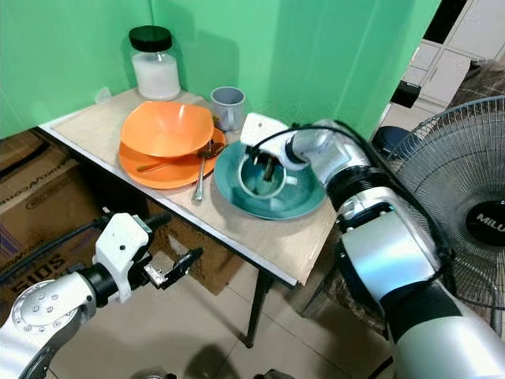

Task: Setting the table

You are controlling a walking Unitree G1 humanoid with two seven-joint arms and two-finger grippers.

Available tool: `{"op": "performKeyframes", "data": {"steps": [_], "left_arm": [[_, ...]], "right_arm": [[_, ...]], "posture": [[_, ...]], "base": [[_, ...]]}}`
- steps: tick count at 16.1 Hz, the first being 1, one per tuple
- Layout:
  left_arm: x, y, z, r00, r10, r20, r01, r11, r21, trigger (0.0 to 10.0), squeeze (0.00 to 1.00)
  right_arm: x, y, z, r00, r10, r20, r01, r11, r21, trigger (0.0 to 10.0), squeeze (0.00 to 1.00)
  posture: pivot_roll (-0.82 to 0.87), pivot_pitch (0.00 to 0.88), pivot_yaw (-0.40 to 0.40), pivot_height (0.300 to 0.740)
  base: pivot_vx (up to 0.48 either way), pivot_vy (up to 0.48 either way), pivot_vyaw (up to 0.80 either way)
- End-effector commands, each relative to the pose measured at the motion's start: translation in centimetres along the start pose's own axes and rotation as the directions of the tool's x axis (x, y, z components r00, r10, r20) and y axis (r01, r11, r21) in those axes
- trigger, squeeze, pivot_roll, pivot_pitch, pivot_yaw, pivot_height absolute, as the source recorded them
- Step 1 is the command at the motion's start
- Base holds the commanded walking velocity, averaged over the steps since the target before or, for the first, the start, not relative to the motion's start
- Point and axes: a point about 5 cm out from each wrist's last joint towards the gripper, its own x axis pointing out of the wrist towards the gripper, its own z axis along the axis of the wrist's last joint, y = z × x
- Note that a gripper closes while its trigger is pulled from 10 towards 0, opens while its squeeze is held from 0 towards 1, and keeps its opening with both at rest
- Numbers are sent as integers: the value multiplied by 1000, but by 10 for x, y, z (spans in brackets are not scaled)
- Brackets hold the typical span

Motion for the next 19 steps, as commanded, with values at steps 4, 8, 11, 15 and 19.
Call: {"op": "performKeyframes", "data": {"steps": [4,8,11,15,19], "left_arm": [[-1,-3,-2,1000,-5,-6,5,1000,4,10000,0],[-1,-2,-4,1000,-5,-10,5,1000,6,10000,0],[-1,-1,-6,1000,-5,-11,5,1000,5,10000,0],[-2,1,-6,1000,4,-11,-4,1000,14,10000,0],[-3,4,-4,1000,14,-2,-14,1000,20,10000,0]], "right_arm": [[-4,-7,9,1000,8,-15,-8,1000,-23,10000,463],[-8,-14,15,1000,-5,23,5,1000,-2,10000,1000],[-13,-18,16,999,-3,34,2,1000,5,10000,1000],[-31,-33,16,992,-30,122,24,998,50,10000,1000],[-43,-37,-14,964,-157,213,114,973,202,10000,1000]], "posture": [[101,0,-97,740],[101,0,-96,740],[103,0,-95,740],[111,0,-97,740],[115,0,-90,740]], "base": [[0,0,0],[0,0,0],[0,0,0],[0,0,0],[0,0,0]]}}
